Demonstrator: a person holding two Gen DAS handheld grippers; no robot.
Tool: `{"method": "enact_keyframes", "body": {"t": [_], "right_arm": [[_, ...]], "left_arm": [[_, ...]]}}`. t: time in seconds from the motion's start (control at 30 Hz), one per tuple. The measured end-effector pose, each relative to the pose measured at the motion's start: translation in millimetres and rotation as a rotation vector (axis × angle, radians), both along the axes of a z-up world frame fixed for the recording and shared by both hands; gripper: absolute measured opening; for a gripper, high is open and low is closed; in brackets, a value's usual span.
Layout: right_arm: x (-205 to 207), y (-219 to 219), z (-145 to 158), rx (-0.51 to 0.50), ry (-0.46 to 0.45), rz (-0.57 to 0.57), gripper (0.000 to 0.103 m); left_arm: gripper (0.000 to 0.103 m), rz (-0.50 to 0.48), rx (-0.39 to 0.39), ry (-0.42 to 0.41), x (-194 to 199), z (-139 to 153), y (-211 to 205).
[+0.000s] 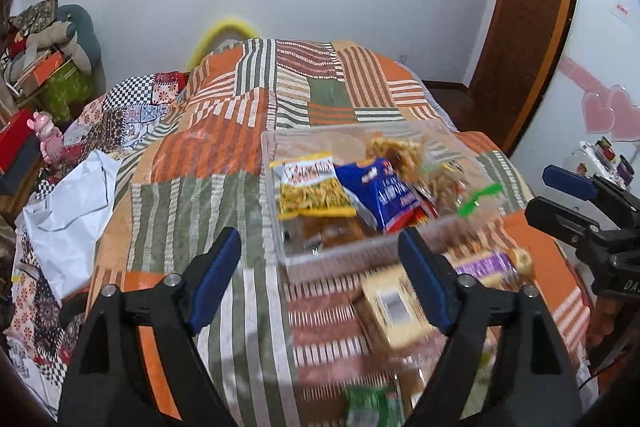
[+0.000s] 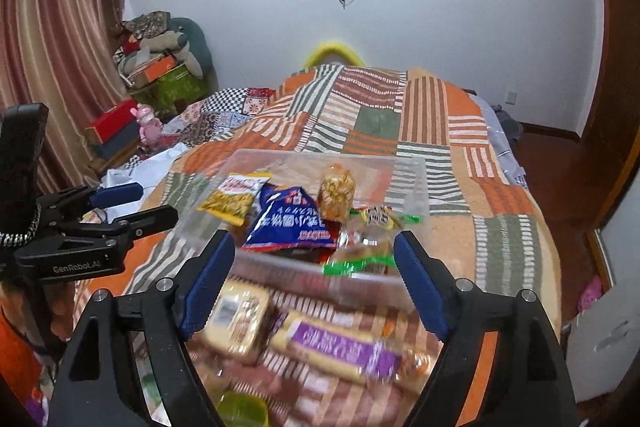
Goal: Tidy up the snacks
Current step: 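Grasp the green snack packet with the left tool while the right tool grasps the green jelly cup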
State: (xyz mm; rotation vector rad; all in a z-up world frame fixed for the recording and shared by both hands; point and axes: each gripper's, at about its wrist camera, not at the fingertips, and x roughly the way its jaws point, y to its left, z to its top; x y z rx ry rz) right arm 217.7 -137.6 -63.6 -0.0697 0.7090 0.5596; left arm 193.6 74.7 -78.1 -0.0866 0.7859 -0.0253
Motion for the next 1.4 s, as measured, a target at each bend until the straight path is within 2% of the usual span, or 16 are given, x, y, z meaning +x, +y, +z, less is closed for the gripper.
{"method": "enact_keyframes", "body": {"t": [0.17, 0.37, 0.6, 0.83, 0.93, 1.03, 1.1, 1.2, 1.33, 1.4], "right_arm": [[-26.7, -3.6, -1.5, -0.006, 0.001, 0.015, 0.086], [-46.9, -0.7, -20.3, -0.017, 0.05, 0.044, 0.088], [-63.0, 5.3, -58.6, -0.028, 0.156, 0.069, 0.088], [-69.4, 13.9, -83.0, -0.082, 0.199, 0.076, 0.088], [-70.2, 15.5, -90.1, -0.08, 0.225, 0.084, 0.086], [-70.2, 15.8, -98.1, -0.074, 0.249, 0.1, 0.079], [-69.7, 16.6, -100.1, -0.062, 0.264, 0.109, 0.071], [-69.2, 19.4, -101.6, -0.054, 0.275, 0.129, 0.057], [-68.7, 18.1, -102.0, -0.045, 0.268, 0.126, 0.057], [-68.6, 16.5, -101.9, -0.038, 0.267, 0.123, 0.056]], "left_arm": [[0.087, -0.024, 0.017, 0.022, -29.5, -0.3, -2.6], [0.091, -0.046, 0.056, 0.066, -60.0, -14.3, -6.4], [0.091, -0.08, 0.031, 0.196, -73.8, -60.2, -16.5], [0.091, -0.105, 0.006, 0.243, -82.1, -88.4, -27.3], [0.091, -0.111, 0.01, 0.254, -85.4, -98.3, -29.9], [0.091, -0.105, 0.012, 0.259, -86.5, -105.9, -29.0], [0.089, -0.093, -0.01, 0.28, -84.6, -112.5, -26.1], [0.082, -0.083, 0.007, 0.255, -85.8, -114.4, -27.0], [0.058, -0.083, 0.003, 0.232, -83.0, -112.4, -28.5], [0.057, -0.079, 0.006, 0.226, -79.8, -112.2, -28.0]]}}
